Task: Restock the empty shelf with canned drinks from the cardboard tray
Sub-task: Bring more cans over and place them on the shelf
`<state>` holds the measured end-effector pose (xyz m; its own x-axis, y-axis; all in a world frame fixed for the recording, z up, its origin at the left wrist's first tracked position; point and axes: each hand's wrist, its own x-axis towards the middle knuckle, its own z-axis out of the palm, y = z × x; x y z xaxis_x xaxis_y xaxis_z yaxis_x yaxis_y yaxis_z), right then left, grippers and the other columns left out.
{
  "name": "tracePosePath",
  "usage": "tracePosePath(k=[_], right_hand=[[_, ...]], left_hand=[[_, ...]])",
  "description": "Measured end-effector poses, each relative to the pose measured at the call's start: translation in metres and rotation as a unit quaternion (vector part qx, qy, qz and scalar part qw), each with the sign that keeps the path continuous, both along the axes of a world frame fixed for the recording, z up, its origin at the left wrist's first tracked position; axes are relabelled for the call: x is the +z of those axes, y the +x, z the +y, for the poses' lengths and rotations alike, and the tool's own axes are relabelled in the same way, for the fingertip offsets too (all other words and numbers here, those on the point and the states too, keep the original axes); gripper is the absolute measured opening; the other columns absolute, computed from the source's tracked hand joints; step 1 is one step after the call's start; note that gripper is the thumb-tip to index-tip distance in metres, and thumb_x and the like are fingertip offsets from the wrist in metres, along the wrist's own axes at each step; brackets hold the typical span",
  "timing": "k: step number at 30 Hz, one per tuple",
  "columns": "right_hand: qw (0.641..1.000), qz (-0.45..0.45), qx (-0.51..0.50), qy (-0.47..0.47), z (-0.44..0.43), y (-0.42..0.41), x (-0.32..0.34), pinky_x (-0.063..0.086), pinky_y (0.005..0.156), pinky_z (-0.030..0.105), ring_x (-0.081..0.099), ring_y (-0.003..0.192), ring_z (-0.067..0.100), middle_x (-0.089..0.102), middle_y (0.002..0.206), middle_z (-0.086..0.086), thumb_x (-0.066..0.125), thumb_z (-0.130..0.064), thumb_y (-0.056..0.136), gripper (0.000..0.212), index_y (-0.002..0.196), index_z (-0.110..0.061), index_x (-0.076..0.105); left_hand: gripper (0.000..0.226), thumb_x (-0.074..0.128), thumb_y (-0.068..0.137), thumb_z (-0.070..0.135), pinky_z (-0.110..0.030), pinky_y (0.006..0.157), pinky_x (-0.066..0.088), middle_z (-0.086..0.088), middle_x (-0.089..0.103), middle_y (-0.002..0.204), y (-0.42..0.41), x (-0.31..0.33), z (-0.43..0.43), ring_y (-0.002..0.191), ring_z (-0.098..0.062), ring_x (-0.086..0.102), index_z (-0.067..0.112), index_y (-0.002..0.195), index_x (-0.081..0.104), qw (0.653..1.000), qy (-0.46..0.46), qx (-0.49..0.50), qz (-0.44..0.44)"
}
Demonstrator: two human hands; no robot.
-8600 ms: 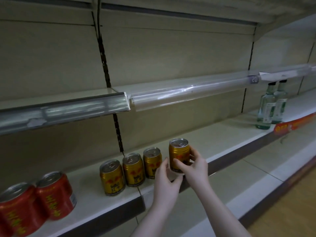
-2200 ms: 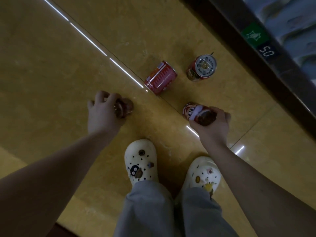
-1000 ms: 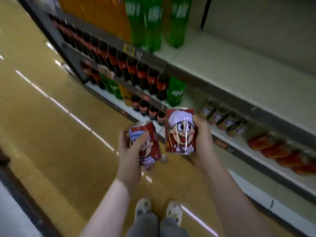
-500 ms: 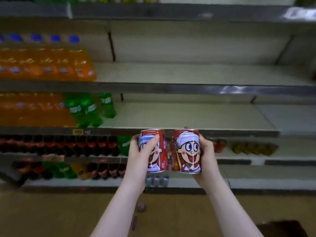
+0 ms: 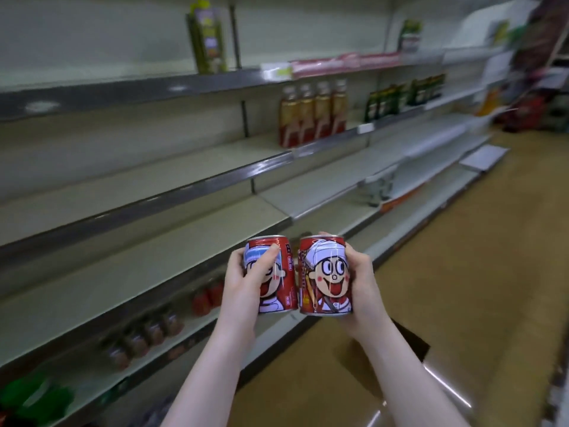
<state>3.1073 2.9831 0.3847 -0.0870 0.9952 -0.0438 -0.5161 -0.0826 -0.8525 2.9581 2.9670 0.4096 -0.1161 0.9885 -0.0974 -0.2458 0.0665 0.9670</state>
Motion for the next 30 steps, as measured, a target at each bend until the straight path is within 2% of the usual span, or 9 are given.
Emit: tracePosePath(k=[3, 7, 9, 11, 14, 20, 26, 28, 30], right_hand=[[0.999, -0.012, -0.039, 0.021, 0.006, 0.084, 0.004, 0.051, 0.085, 0.051, 0.063, 0.101, 0.036, 0.064, 0.114, 0.023, 0.06, -0.046, 0.068, 0.066, 0.122, -0.008, 0.054], [0.996, -0.037, -0.068, 0.039, 0.016, 0.194, 0.003, 0.057, 0.075, 0.044, 0.066, 0.092, 0.034, 0.068, 0.106, 0.019, 0.082, -0.042, 0.053, 0.077, 0.118, -0.009, 0.057], [0.995, -0.04, -0.08, 0.04, 0.019, 0.237, 0.002, 0.058, 0.074, 0.043, 0.067, 0.089, 0.033, 0.067, 0.104, 0.021, 0.087, -0.043, 0.046, 0.084, 0.117, -0.009, 0.058], [0.995, -0.045, -0.086, 0.037, 0.022, 0.274, 0.0, 0.057, 0.076, 0.044, 0.066, 0.091, 0.035, 0.065, 0.108, 0.024, 0.088, -0.045, 0.045, 0.09, 0.121, -0.009, 0.056], [0.995, -0.049, -0.084, 0.026, 0.035, 0.321, -0.005, 0.057, 0.076, 0.046, 0.066, 0.093, 0.037, 0.065, 0.11, 0.024, 0.088, -0.044, 0.045, 0.092, 0.123, -0.011, 0.054], [0.992, -0.069, -0.108, 0.017, 0.081, 0.385, -0.013, 0.057, 0.075, 0.045, 0.066, 0.094, 0.036, 0.065, 0.109, 0.022, 0.075, -0.03, 0.06, 0.065, 0.119, -0.01, 0.056], [0.987, -0.096, -0.13, 0.015, 0.151, 0.438, -0.011, 0.056, 0.077, 0.049, 0.066, 0.092, 0.037, 0.066, 0.108, 0.022, 0.088, -0.046, 0.044, 0.086, 0.118, -0.014, 0.056], [0.985, -0.102, -0.137, 0.013, 0.177, 0.457, -0.007, 0.055, 0.078, 0.051, 0.066, 0.092, 0.037, 0.066, 0.108, 0.022, 0.086, -0.038, 0.048, 0.08, 0.118, -0.014, 0.056], [0.983, -0.111, -0.147, 0.012, 0.204, 0.478, -0.003, 0.058, 0.071, 0.044, 0.067, 0.088, 0.033, 0.068, 0.103, 0.018, 0.078, -0.031, 0.054, 0.068, 0.117, -0.014, 0.057]], left_hand=[[0.042, 0.067, 0.073, 0.036, -0.029, 0.061, 0.057, -0.006, 0.072, 0.095, 0.085, 0.0, 0.022, 0.074, -0.015, 0.072, 0.019, 0.11, 0.054, 0.999, 0.011, -0.033, -0.006], [0.064, 0.073, 0.06, 0.043, -0.04, 0.072, 0.058, -0.01, 0.07, 0.102, 0.194, -0.005, 0.043, 0.081, -0.021, 0.072, 0.018, 0.115, 0.052, 0.998, 0.004, -0.059, -0.023], [0.058, 0.076, 0.061, 0.041, -0.038, 0.07, 0.058, -0.01, 0.07, 0.101, 0.238, -0.01, 0.05, 0.081, -0.021, 0.072, 0.019, 0.11, 0.053, 0.997, 0.001, -0.076, -0.026], [0.051, 0.074, 0.061, 0.038, -0.036, 0.068, 0.059, -0.01, 0.07, 0.097, 0.274, -0.015, 0.056, 0.08, -0.021, 0.072, 0.019, 0.104, 0.054, 0.996, -0.007, -0.088, -0.026], [0.057, 0.08, 0.063, 0.037, -0.037, 0.069, 0.059, -0.009, 0.071, 0.098, 0.319, -0.02, 0.071, 0.081, -0.022, 0.072, 0.018, 0.109, 0.053, 0.994, -0.021, -0.109, -0.017], [0.051, 0.068, 0.062, 0.038, -0.031, 0.06, 0.057, -0.008, 0.07, 0.097, 0.383, -0.023, 0.121, 0.079, -0.019, 0.072, 0.018, 0.106, 0.053, 0.991, -0.026, -0.128, -0.008], [0.051, 0.069, 0.063, 0.038, -0.035, 0.067, 0.058, -0.007, 0.071, 0.098, 0.439, -0.026, 0.201, 0.082, -0.021, 0.072, 0.018, 0.106, 0.053, 0.986, -0.015, -0.163, -0.013], [0.052, 0.07, 0.062, 0.039, -0.037, 0.071, 0.058, -0.007, 0.071, 0.099, 0.458, -0.025, 0.232, 0.083, -0.021, 0.072, 0.019, 0.107, 0.053, 0.984, -0.008, -0.176, -0.014], [0.053, 0.07, 0.063, 0.039, -0.036, 0.07, 0.058, -0.007, 0.07, 0.1, 0.479, -0.025, 0.262, 0.084, -0.021, 0.072, 0.018, 0.108, 0.052, 0.982, -0.006, -0.187, -0.019]])
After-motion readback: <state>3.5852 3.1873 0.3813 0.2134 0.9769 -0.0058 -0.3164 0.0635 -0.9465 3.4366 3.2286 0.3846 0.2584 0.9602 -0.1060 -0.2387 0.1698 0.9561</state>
